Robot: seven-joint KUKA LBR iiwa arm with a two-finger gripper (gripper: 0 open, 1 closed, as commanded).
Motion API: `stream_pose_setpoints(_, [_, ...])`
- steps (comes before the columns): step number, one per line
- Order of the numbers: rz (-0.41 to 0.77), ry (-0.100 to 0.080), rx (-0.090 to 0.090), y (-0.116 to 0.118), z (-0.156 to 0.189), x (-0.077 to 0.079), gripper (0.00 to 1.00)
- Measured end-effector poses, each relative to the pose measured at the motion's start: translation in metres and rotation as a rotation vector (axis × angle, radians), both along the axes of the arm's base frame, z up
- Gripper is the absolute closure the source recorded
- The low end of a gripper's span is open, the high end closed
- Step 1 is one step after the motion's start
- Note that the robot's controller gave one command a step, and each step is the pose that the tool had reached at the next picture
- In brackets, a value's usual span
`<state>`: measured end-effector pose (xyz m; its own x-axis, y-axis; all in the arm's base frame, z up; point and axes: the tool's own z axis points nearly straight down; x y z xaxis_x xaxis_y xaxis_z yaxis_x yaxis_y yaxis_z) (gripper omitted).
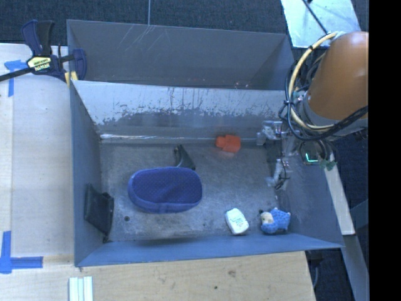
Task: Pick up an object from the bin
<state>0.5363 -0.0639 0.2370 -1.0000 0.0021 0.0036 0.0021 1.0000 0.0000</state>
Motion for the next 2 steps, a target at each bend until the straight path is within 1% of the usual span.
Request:
stream_pose_setpoints(1, [0.140,-0.006,0.003,-0.088,-0.168,-0.047,0.00])
stream_pose_setpoints(2, [0.182,-0.011,-0.001,-0.057,-0.135,-0.050,0.00])
